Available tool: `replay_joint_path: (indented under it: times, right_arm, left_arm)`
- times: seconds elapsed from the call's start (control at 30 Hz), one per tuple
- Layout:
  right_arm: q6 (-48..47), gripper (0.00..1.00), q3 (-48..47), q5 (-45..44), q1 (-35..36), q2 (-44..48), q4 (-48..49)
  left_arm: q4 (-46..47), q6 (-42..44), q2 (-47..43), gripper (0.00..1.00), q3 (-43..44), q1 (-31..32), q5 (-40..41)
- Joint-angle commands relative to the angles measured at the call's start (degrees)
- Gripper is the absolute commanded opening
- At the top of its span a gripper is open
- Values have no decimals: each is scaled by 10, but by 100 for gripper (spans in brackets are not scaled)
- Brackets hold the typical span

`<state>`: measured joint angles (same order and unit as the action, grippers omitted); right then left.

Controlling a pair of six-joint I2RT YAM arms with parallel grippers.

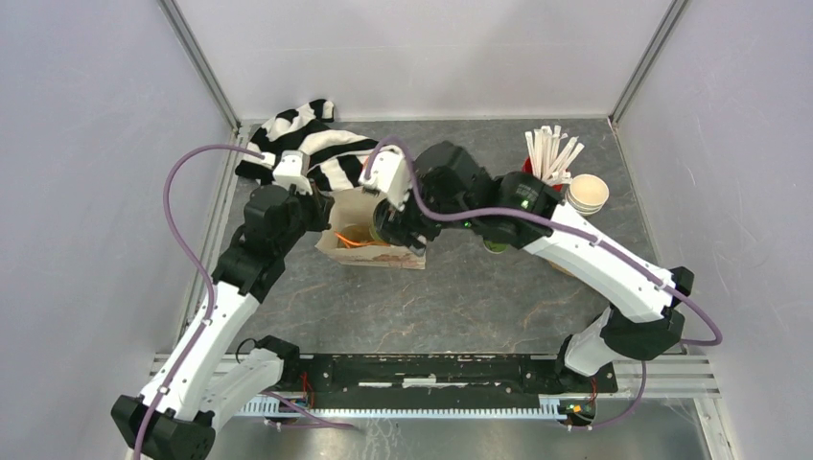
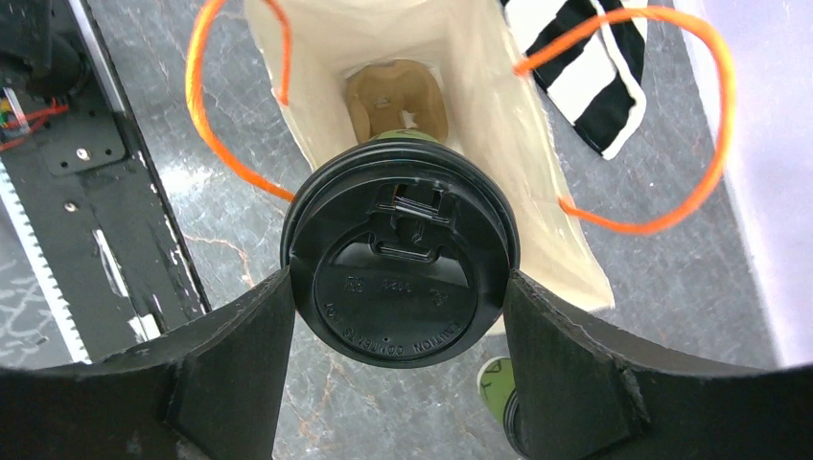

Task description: Pack the takeout coffee

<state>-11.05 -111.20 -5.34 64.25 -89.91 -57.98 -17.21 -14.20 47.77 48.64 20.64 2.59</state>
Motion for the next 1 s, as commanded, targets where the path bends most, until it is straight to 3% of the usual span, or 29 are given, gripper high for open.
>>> replay_joint_path:
  times: [0.0, 0.43, 0.83, 0.97]
  right_arm:
    - [-44, 31, -34, -110, 55, -26, -15]
    - [-66, 30, -61, -312, 182, -114, -74]
    - [-136, 31, 36, -269, 191, -105, 19]
    - [-145, 31, 112, -256, 189, -70, 70]
  left_arm:
    - [94, 41, -49, 2, -50, 1, -23]
    - [142, 2, -206, 2, -168, 0, -6]
    - [115, -52, -242, 2, -194, 0, -23]
    - [97, -52, -239, 2, -185, 0, -23]
